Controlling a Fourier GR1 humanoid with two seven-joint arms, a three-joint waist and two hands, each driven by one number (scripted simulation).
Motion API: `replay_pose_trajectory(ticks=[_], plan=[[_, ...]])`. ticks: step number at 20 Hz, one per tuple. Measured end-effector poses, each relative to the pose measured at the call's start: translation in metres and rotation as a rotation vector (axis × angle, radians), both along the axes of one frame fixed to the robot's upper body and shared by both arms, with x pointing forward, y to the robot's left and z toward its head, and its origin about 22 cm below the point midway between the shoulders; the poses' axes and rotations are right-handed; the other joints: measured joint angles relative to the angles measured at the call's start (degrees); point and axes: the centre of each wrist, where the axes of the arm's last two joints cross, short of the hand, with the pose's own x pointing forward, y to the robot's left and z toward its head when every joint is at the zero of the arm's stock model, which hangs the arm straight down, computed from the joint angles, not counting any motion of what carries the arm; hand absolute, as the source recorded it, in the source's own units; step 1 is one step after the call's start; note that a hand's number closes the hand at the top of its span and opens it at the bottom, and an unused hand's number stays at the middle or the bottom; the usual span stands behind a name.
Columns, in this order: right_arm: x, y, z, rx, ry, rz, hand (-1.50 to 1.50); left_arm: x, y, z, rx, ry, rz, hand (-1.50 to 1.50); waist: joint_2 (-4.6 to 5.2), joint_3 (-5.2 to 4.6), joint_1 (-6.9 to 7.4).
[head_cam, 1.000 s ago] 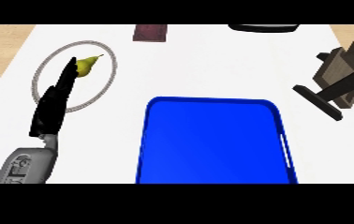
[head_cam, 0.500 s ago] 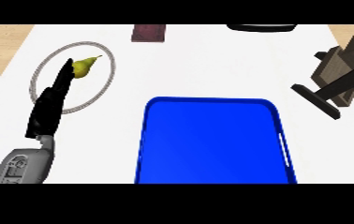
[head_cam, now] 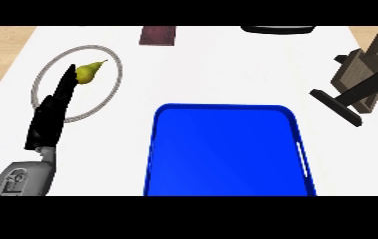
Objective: Pick the sweet potato from the tray and place it in the tiered basket
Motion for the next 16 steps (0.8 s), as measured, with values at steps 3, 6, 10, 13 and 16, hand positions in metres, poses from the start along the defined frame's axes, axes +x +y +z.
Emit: replay_pose_trajectory(ticks=[3, 6, 10, 13, 16], plan=[[-0.002, -0.016, -0.005, 0.026, 0.025, 0.027, 1.5, 0.0, 0.003, 0.001, 0.003, -0.004, 0.006, 0.0, -0.01, 0.02, -0.13], [-0.002, -0.025, -0.015, 0.081, 0.023, 0.061, 1.5, -0.001, 0.005, -0.004, -0.001, 0.0, 0.009, 0.0, -0.07, 0.02, -0.39], [-0.005, -0.043, -0.024, 0.151, 0.027, 0.091, 1.5, -0.001, 0.001, -0.002, -0.001, 0.004, 0.008, 0.0, -0.12, 0.05, -0.44], [-0.004, -0.055, -0.039, 0.274, -0.005, 0.084, -1.5, -0.001, 0.001, -0.005, 0.0, -0.001, 0.015, 0.0, -0.15, 0.06, -0.65], [-0.003, -0.061, -0.052, 0.371, -0.029, 0.063, -1.5, -0.002, 0.007, -0.002, -0.001, 0.0, 0.018, 0.0, -0.3, 0.05, -0.87]])
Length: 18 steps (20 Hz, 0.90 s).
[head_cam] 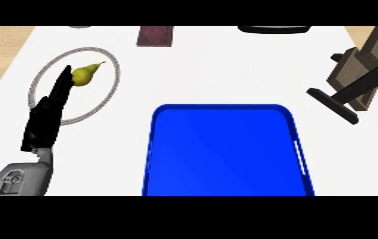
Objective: Pick the sweet potato from the tray and place it in the tiered basket
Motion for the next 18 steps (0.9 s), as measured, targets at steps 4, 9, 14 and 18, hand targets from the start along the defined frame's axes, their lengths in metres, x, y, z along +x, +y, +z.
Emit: replay_pose_trajectory(ticks=[4, 9, 14, 18], plan=[[-0.002, -0.01, -0.014, 0.057, -0.063, -0.008, -1.5, 0.003, -0.001, -0.001, -0.001, 0.0, 0.001, 0.0, 0.01, 0.01, -0.18], [-0.008, -0.01, -0.013, 0.059, -0.218, -0.022, -1.5, -0.002, -0.001, -0.002, -0.003, 0.006, 0.004, 0.0, -0.17, 0.0, -0.34], [-0.023, -0.011, 0.012, 0.016, -0.368, -0.042, -1.5, -0.001, 0.0, -0.004, -0.003, 0.01, 0.011, 0.0, -0.27, -0.04, -0.62], [-0.043, -0.018, 0.038, 0.014, -0.432, -0.114, -1.5, -0.001, -0.005, 0.001, -0.004, 0.004, 0.011, 0.0, -0.35, -0.04, -0.74]])
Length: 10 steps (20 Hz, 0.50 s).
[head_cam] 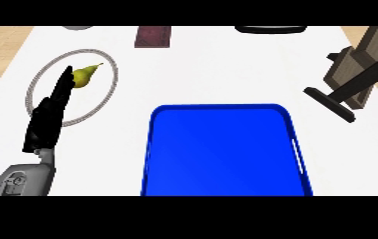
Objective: Pick the sweet potato from the tray and place it in the tiered basket
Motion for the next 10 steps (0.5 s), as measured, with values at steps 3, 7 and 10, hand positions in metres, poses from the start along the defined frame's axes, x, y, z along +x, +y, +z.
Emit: replay_pose_trajectory(ticks=[3, 7, 10], plan=[[-0.02, -0.004, 0.02, 0.053, -0.035, -0.031, -1.5, -0.001, 0.006, -0.004, 0.0, 0.01, 0.01, 0.0, -0.25, -0.03, -0.62], [-0.051, -0.018, 0.031, 0.128, -0.061, -0.045, -1.5, -0.006, 0.015, -0.006, 0.002, 0.018, 0.029, 0.0, -0.59, -0.01, -1.48], [-0.081, -0.026, 0.039, 0.147, -0.087, -0.037, -1.5, -0.008, 0.018, -0.007, 0.003, 0.024, 0.036, 0.0, -0.82, 0.01, -2.23]])
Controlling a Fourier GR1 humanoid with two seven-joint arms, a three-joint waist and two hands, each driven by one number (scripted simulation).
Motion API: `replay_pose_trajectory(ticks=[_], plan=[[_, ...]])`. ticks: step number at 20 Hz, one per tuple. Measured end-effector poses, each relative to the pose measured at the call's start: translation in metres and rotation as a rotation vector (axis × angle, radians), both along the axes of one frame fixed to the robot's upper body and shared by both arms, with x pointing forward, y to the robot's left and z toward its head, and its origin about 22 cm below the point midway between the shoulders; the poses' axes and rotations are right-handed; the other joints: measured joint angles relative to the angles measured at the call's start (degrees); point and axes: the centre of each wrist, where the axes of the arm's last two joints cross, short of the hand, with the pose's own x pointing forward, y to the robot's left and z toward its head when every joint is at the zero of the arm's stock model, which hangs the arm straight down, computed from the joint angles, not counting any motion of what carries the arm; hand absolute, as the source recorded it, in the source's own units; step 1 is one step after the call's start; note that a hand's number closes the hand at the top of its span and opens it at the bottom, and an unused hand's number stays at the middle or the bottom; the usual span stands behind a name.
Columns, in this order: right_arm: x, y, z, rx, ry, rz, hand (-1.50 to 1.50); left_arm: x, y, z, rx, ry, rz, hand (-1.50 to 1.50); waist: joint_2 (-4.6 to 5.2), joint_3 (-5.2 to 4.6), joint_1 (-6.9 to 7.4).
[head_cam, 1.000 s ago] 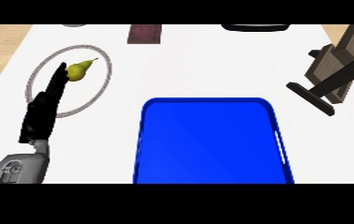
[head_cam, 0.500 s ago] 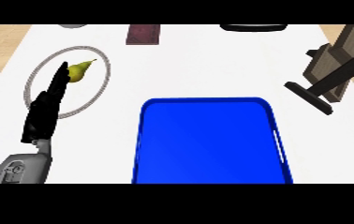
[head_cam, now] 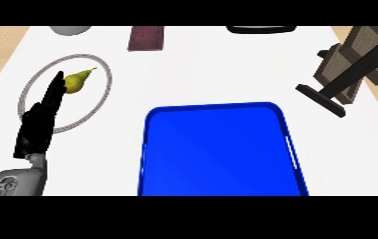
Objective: Pick the sweet potato from the tray and place it in the tiered basket
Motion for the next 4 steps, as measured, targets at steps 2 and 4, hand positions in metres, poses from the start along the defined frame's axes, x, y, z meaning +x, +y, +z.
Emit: replay_pose_trajectory(ticks=[2, 4], plan=[[-0.022, -0.006, 0.002, -0.005, -0.028, 0.009, -1.5, -0.004, 0.006, 0.0, -0.003, -0.002, 0.01, 0.0, -0.18, 0.02, -0.35], [-0.043, -0.008, 0.0, -0.011, -0.065, 0.029, -1.5, -0.006, 0.004, 0.001, 0.0, 0.0, 0.017, 0.0, -0.28, 0.05, -0.72]])
